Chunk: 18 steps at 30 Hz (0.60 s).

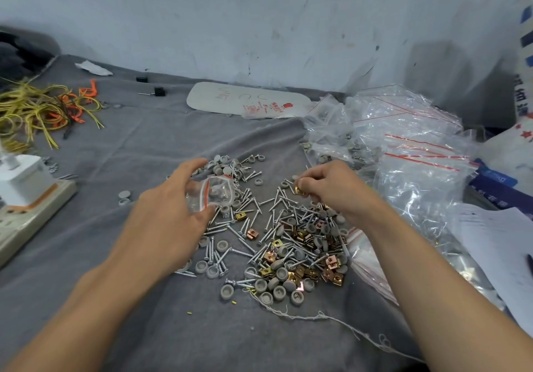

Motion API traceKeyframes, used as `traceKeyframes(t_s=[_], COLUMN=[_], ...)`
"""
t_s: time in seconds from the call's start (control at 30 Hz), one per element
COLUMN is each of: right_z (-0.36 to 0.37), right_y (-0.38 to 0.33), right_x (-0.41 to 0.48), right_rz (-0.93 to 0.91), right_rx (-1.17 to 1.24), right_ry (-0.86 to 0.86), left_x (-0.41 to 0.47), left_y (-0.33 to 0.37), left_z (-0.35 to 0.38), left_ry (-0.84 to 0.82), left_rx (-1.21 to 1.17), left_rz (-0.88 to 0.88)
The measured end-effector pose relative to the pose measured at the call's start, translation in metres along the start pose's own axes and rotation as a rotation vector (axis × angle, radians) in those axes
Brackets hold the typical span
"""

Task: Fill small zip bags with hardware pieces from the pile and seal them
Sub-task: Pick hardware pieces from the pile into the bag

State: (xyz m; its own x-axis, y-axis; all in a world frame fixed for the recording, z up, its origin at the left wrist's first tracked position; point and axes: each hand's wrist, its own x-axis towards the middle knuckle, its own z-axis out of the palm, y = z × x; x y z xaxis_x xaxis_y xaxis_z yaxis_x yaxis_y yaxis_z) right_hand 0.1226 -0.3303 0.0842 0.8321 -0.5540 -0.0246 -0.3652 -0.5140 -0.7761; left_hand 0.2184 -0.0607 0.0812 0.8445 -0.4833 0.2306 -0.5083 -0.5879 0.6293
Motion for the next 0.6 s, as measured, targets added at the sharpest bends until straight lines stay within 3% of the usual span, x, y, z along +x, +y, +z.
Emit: traceKeyframes(t_s=[0.13, 0.2, 0.3, 0.37, 0.6], right_z=[0.008, 0.011, -0.002, -0.016, -0.018], right_y=[-0.019, -0.023, -0.014, -0.005, 0.002], right_x=[-0.016, -0.016, -0.008, -0.006, -0.006], right_rz=[-0.041, -0.033, -0.022, 0.005, 0.121], right_rx=[0.140, 0.179, -0.069, -0.280, -0.711], right_ry=[-0.227, -0.198, 0.078, 0.132, -0.149], left_x=[0.000, 0.000, 0.001, 0.001, 0.002], left_y=[-0.001, -0.001, -0.002, -0.002, -0.001], left_z=[0.001, 0.001, 0.001, 0.001, 0.003], left_ry=[-0.002, 0.002, 0.001, -0.002, -0.006], left_rx=[0.008, 0.010, 0.014, 0.019, 0.064], left_rz=[-0.004, -0.005, -0.005, -0.007, -0.003])
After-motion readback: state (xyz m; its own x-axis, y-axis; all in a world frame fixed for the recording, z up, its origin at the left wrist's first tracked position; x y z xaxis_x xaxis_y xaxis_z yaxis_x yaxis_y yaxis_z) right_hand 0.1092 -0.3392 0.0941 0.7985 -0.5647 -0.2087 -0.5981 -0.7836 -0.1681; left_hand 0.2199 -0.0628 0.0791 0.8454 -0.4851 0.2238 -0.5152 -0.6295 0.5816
